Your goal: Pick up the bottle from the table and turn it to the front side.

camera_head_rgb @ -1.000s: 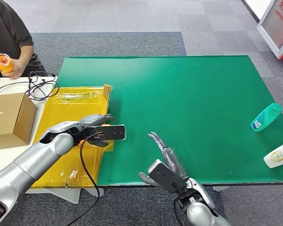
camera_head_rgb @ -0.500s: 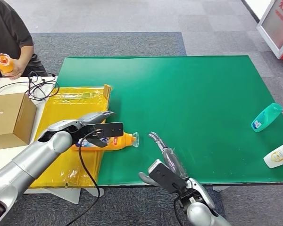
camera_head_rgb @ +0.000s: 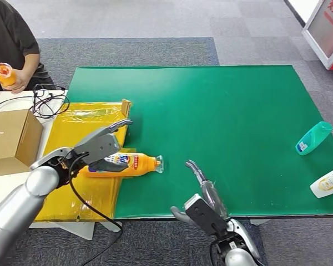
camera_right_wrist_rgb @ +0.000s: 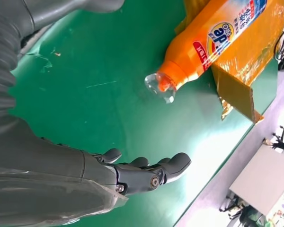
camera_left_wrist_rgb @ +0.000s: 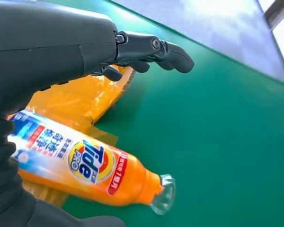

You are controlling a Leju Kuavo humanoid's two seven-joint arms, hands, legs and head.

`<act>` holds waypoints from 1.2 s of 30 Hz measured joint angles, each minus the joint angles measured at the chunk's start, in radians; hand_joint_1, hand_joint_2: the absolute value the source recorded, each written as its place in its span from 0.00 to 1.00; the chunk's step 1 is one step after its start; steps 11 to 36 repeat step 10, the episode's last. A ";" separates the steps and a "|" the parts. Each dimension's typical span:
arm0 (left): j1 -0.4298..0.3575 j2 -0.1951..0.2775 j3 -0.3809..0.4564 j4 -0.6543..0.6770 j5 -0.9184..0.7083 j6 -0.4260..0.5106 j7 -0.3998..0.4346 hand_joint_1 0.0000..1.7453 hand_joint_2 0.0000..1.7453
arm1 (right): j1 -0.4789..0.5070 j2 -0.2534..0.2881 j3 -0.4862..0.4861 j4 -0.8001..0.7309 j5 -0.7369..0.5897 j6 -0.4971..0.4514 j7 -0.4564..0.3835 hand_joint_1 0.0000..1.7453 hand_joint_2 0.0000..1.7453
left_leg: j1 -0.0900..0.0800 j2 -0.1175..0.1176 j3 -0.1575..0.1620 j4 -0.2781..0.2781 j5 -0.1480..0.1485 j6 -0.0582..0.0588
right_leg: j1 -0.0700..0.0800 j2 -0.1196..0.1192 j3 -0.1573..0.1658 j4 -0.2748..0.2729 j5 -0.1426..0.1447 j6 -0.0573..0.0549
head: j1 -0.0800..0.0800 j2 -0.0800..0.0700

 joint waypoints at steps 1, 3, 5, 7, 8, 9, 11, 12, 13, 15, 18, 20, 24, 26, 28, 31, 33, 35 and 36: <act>0.027 0.007 0.020 -0.030 0.004 0.005 -0.008 0.00 1.00 | 0.010 0.000 -0.004 -0.005 0.000 -0.002 -0.003 0.00 1.00 | 0.000 0.000 0.000 0.000 0.000 0.000 | 0.000 0.000 0.000 0.000 0.000 0.000 | 0.000 0.000; 0.069 0.017 0.052 -0.079 0.007 0.012 -0.025 0.00 1.00 | 0.022 0.000 -0.011 -0.014 0.000 -0.002 -0.008 0.00 1.00 | 0.000 0.000 0.000 0.000 0.000 0.000 | 0.000 0.000 0.000 0.000 0.000 0.000 | 0.000 0.000; 0.098 0.022 0.075 -0.116 0.008 0.017 -0.040 0.00 1.00 | 0.027 0.000 -0.015 -0.024 0.000 -0.002 -0.009 0.00 1.00 | 0.000 0.000 0.000 0.000 0.000 0.000 | 0.000 0.000 0.000 0.000 0.000 0.000 | 0.000 0.000; 0.118 0.026 0.091 -0.146 0.009 0.018 -0.046 0.00 1.00 | 0.028 0.000 -0.017 -0.031 0.000 -0.002 -0.009 0.00 1.00 | 0.000 0.000 0.000 0.000 0.000 0.000 | 0.000 0.000 0.000 0.000 0.000 0.000 | 0.000 0.000; 0.125 0.027 0.097 -0.158 0.013 0.019 -0.049 0.00 1.00 | 0.028 0.000 -0.017 -0.035 0.000 -0.002 -0.008 0.00 1.00 | 0.000 0.000 0.000 0.000 0.000 0.000 | 0.000 0.000 0.000 0.000 0.001 0.000 | 0.000 0.000; 0.133 0.027 0.103 -0.168 0.022 0.022 -0.058 0.00 1.00 | 0.029 0.000 -0.018 -0.037 0.000 -0.002 -0.008 0.00 1.00 | 0.000 0.000 0.000 0.000 0.000 0.000 | 0.000 0.000 0.001 0.000 0.001 0.000 | 0.000 0.000; 0.137 0.027 0.106 -0.173 0.026 0.023 -0.062 0.00 1.00 | 0.029 0.000 -0.018 -0.039 0.000 -0.002 -0.008 0.00 1.00 | 0.000 0.000 0.000 0.000 0.000 0.000 | 0.000 0.000 0.001 0.000 0.001 0.000 | 0.000 0.000; 0.137 0.027 0.106 -0.173 0.026 0.023 -0.062 0.00 1.00 | 0.029 0.000 -0.018 -0.039 0.000 -0.002 -0.008 0.00 1.00 | 0.000 0.000 0.000 0.000 0.000 0.000 | 0.000 0.000 0.001 0.000 0.001 0.000 | 0.000 0.000; 0.137 0.027 0.106 -0.173 0.026 0.023 -0.062 0.00 1.00 | 0.029 0.000 -0.018 -0.039 0.000 -0.002 -0.008 0.00 1.00 | 0.000 0.000 0.000 0.000 0.000 0.000 | 0.000 0.000 0.001 0.000 0.001 0.000 | 0.000 0.000; 0.137 0.027 0.106 -0.173 0.026 0.023 -0.062 0.00 1.00 | 0.029 0.000 -0.018 -0.039 0.000 -0.002 -0.008 0.00 1.00 | 0.000 0.000 0.000 0.000 0.000 0.000 | 0.000 0.000 0.001 0.000 0.001 0.000 | 0.000 0.000; 0.137 0.027 0.106 -0.173 0.026 0.023 -0.062 0.00 1.00 | 0.029 0.000 -0.018 -0.039 0.000 -0.002 -0.008 0.00 1.00 | 0.000 0.000 0.000 0.000 0.000 0.000 | 0.000 0.000 0.001 0.000 0.001 0.000 | 0.000 0.000; 0.137 0.027 0.106 -0.173 0.026 0.023 -0.062 0.00 1.00 | 0.029 0.000 -0.018 -0.039 0.000 -0.002 -0.008 0.00 1.00 | 0.000 0.000 0.000 0.000 0.000 0.000 | 0.000 0.000 0.001 0.000 0.001 0.000 | 0.000 0.000; 0.137 0.027 0.106 -0.173 0.026 0.023 -0.062 0.00 1.00 | 0.029 0.000 -0.018 -0.039 0.000 -0.002 -0.008 0.00 1.00 | 0.000 0.000 0.000 0.000 0.000 0.000 | 0.000 0.000 0.001 0.000 0.001 0.000 | 0.000 0.000; 0.137 0.027 0.106 -0.173 0.026 0.023 -0.062 0.00 1.00 | 0.029 0.000 -0.018 -0.039 0.000 -0.002 -0.008 0.00 1.00 | 0.000 0.000 0.000 0.000 0.000 0.000 | 0.000 0.000 0.001 0.000 0.001 0.000 | 0.000 0.000; 0.137 0.027 0.106 -0.173 0.026 0.023 -0.062 0.00 1.00 | 0.029 0.000 -0.018 -0.039 0.000 -0.002 -0.008 0.00 1.00 | 0.000 0.000 0.000 0.000 0.000 0.000 | 0.000 0.000 0.001 0.000 0.001 0.000 | 0.000 0.000; 0.137 0.027 0.106 -0.173 0.026 0.023 -0.062 0.00 1.00 | 0.029 0.000 -0.018 -0.039 0.000 -0.002 -0.008 0.00 1.00 | 0.000 0.000 0.000 0.000 0.000 0.000 | 0.000 0.000 0.001 0.000 0.001 0.000 | 0.000 0.000; 0.137 0.027 0.106 -0.173 0.026 0.023 -0.062 0.00 1.00 | 0.029 0.000 -0.018 -0.039 0.000 -0.002 -0.008 0.00 1.00 | 0.000 0.000 0.000 0.000 0.000 0.000 | 0.000 0.000 0.001 0.000 0.001 0.000 | 0.000 0.000; 0.137 0.027 0.106 -0.173 0.026 0.023 -0.062 0.00 1.00 | 0.029 0.000 -0.018 -0.039 0.000 -0.002 -0.008 0.00 1.00 | 0.000 0.000 0.000 0.000 0.000 0.000 | 0.000 0.000 0.001 0.000 0.001 0.000 | 0.000 0.000; 0.137 0.027 0.106 -0.173 0.026 0.023 -0.062 0.00 1.00 | 0.029 0.000 -0.018 -0.039 0.000 -0.002 -0.008 0.00 1.00 | 0.000 0.000 0.000 0.000 0.000 0.000 | 0.000 0.000 0.001 0.000 0.001 0.000 | 0.000 0.000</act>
